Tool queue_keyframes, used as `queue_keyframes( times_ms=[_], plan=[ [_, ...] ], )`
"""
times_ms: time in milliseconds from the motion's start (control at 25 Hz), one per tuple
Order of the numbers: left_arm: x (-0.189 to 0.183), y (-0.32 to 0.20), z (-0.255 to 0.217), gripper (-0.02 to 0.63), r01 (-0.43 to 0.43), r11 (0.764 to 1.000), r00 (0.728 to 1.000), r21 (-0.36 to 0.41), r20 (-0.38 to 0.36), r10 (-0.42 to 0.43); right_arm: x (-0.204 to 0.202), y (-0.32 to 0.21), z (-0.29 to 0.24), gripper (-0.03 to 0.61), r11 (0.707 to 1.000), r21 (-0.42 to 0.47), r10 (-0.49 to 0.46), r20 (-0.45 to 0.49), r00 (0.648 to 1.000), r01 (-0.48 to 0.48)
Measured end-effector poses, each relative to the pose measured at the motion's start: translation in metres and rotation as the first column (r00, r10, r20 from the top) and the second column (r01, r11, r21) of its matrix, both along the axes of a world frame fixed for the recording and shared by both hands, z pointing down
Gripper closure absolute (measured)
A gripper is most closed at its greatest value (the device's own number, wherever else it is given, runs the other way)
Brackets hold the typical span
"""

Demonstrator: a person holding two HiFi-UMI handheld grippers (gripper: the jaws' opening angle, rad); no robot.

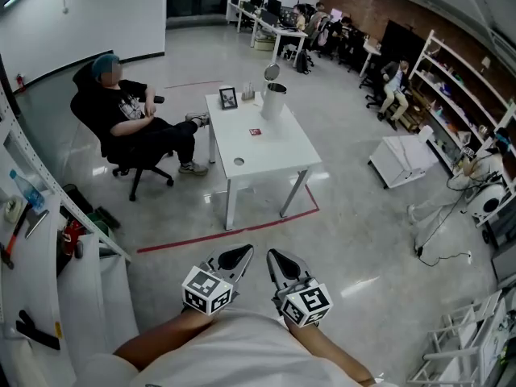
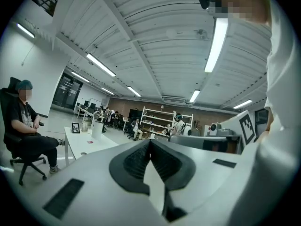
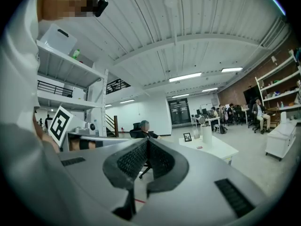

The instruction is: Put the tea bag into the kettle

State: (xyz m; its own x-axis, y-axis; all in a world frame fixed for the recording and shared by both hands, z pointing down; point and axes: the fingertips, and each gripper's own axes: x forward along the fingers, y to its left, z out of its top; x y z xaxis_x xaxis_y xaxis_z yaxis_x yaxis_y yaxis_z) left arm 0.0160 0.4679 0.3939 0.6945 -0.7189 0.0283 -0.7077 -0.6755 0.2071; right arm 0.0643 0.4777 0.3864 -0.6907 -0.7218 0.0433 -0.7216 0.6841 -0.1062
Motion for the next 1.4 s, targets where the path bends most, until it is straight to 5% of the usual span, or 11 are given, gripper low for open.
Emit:
queue_keyframes(
  times_ms=[680,1400],
  plan=[
    [0.053,-0.075,0.021,0.603,-0.068,0.996,0.998,-0.055,0.016,0.069,0.057,-0.065,0.020,0.568,0.995,-0.043,0.091,0.007,0.996,-0.091],
    [-0.010,-0.231,0.020,0.603,-0.112,0.990,0.993,-0.088,0.020,0.114,-0.011,-0.224,0.022,0.568,0.989,-0.093,0.113,0.023,0.993,-0.111]
  ],
)
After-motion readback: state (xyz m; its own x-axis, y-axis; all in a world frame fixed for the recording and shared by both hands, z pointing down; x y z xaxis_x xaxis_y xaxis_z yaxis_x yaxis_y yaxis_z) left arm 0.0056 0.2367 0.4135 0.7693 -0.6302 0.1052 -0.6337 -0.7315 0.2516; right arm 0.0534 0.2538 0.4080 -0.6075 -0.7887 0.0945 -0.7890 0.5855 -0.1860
